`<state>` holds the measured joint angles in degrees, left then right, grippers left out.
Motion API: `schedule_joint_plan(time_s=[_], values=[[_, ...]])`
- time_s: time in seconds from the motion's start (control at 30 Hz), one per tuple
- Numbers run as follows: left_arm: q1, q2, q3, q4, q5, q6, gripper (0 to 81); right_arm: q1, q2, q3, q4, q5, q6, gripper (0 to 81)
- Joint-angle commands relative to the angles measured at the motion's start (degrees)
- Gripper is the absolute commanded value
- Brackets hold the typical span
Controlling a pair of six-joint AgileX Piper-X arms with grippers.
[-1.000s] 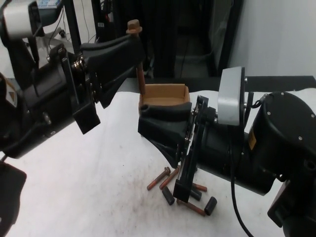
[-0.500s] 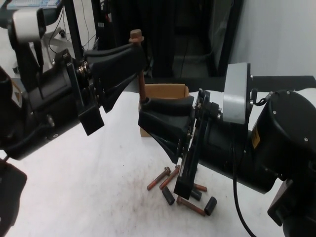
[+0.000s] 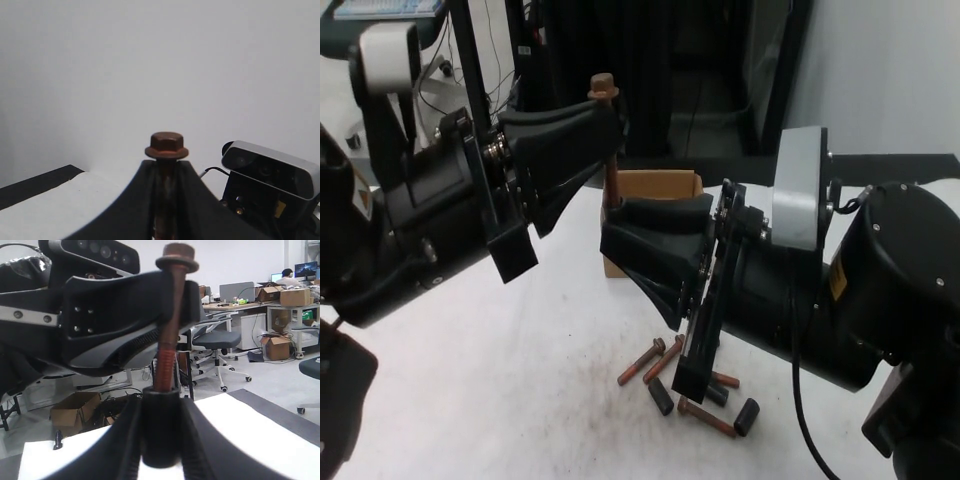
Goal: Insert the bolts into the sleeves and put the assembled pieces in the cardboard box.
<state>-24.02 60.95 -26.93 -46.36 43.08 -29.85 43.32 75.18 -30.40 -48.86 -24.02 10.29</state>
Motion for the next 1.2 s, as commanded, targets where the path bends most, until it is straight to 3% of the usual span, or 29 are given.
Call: schedule_joint_plan(time_s=[0.0,0.33,0.6,1.17], values=[[-0.2,-0.1,-0.4,0.0,1.1,0.3,0.3,0.0,-0.2,-0.4,-1.6,0.1,-0.5,0.8],[-0.2,-0.1,-0.2,5.0,3.2,1.9,2.3,0.0,-0.2,-3.2,-1.4,0.1,-0.5,0.8],[-0.2,-0.1,-0.2,5.0,3.3,4.1,29.3,0.0,-0.2,-3.5,-1.3,0.1,-0.5,0.8],[-0.2,-0.3,-0.4,-2.9,1.7,4.1,29.9,0.0,-0.2,-3.5,0.2,0.1,-0.5,0.8]])
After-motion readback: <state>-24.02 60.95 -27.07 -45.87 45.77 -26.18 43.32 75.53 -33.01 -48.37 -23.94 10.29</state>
